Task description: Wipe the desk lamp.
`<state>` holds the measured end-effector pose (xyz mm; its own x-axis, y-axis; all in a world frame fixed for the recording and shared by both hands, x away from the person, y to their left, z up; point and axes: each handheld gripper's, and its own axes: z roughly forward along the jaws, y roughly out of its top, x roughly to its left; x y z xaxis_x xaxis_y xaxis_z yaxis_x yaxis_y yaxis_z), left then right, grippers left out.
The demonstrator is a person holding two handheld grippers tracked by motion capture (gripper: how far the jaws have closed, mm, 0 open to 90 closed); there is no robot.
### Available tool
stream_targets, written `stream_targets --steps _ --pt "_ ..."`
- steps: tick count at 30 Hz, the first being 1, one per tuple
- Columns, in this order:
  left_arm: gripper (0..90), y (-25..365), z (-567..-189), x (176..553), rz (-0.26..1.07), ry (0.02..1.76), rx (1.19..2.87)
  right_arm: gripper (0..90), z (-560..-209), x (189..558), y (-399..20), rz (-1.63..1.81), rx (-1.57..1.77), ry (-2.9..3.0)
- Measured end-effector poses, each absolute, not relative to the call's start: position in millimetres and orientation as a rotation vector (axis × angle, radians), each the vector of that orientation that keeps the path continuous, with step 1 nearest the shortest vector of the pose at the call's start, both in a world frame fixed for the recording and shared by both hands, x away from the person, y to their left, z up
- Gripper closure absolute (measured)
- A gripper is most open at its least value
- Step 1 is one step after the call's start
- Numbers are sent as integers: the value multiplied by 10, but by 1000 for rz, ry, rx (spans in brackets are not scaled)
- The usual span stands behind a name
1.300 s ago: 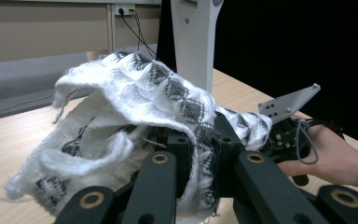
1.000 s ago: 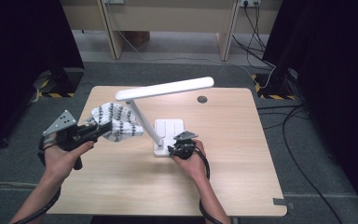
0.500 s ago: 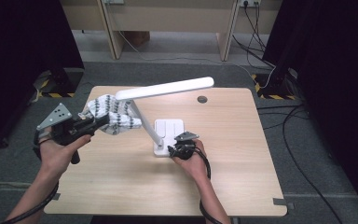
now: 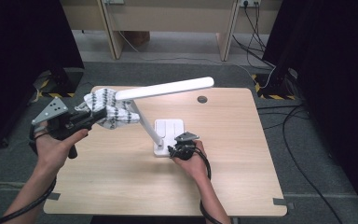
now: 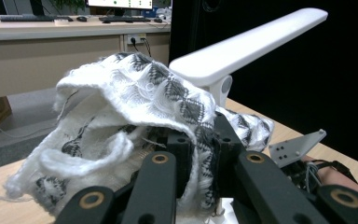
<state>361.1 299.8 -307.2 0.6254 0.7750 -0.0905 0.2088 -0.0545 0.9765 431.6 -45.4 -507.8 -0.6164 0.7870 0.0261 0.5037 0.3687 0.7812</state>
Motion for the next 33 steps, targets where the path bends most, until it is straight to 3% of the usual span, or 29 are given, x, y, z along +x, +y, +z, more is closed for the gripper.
stream_targets --steps 33 --pt "807 2824 -2850 3778 561 800 1579 530 -5077 4322 -443 1112 1123 2283"
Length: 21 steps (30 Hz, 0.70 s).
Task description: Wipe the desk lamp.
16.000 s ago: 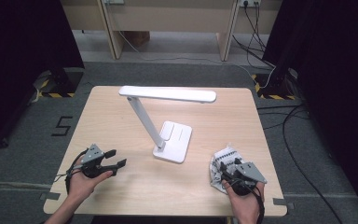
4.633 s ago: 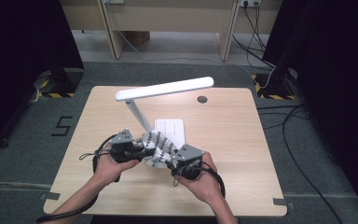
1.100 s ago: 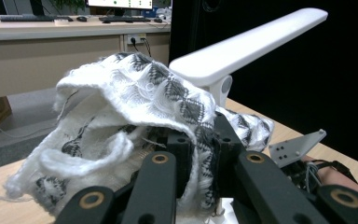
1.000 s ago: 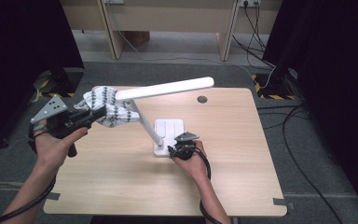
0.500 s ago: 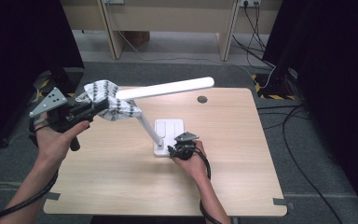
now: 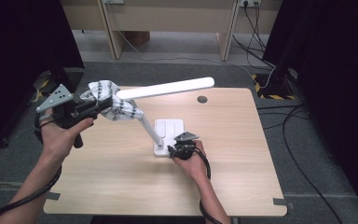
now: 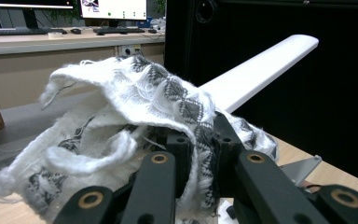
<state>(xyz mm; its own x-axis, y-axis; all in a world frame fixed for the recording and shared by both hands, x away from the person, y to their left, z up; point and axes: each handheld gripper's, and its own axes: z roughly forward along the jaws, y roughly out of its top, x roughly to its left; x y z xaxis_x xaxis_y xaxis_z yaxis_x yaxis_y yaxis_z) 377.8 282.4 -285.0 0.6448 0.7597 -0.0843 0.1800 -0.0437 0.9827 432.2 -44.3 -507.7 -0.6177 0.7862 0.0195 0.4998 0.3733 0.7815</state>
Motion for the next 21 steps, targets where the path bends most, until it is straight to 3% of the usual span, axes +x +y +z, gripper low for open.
stream_targets --steps 21 --pt "803 2677 -2679 3882 548 773 1541 545 -5081 4327 -443 1118 1119 2281"
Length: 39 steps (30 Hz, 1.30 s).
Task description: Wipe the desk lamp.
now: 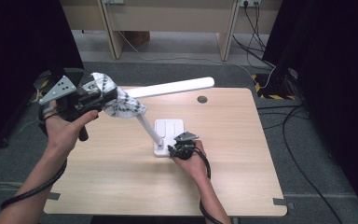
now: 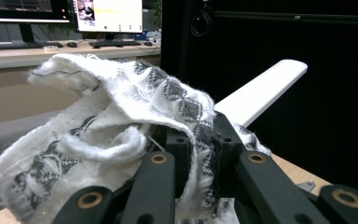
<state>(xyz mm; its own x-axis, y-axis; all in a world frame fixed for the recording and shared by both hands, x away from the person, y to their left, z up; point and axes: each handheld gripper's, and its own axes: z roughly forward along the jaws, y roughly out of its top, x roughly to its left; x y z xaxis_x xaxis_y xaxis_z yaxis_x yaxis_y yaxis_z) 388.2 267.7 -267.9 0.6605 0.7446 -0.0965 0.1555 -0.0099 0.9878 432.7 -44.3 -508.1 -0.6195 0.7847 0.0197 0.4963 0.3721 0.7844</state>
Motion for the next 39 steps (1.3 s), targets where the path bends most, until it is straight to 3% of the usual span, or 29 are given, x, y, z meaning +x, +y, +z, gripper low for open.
stream_targets --steps 39 --pt "797 2127 -2589 4176 466 757 1576 552 -5085 4321 -443 1120 1121 2274"
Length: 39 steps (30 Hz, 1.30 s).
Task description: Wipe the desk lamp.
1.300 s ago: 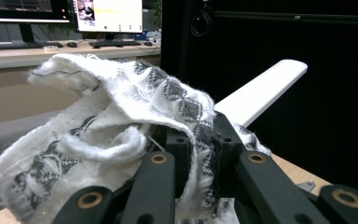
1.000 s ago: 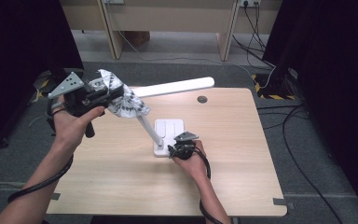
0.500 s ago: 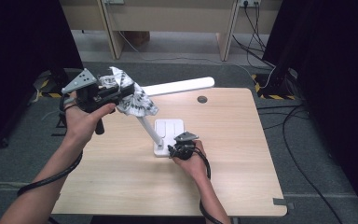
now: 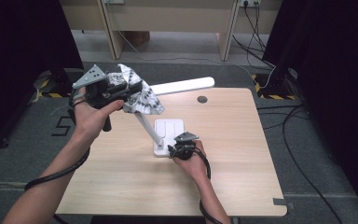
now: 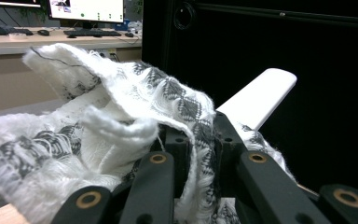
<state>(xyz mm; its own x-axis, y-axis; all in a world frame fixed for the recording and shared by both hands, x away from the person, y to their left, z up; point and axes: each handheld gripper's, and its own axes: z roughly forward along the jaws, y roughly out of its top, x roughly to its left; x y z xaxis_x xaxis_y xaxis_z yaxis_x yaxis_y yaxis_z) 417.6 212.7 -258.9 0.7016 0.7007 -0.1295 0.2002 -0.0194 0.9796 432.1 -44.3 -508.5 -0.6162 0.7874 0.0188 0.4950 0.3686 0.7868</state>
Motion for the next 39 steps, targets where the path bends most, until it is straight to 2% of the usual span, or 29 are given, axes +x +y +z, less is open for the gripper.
stream_targets --steps 39 --pt "797 1812 -2519 4267 499 733 1614 553 -5098 4315 -450 1132 1112 2266"
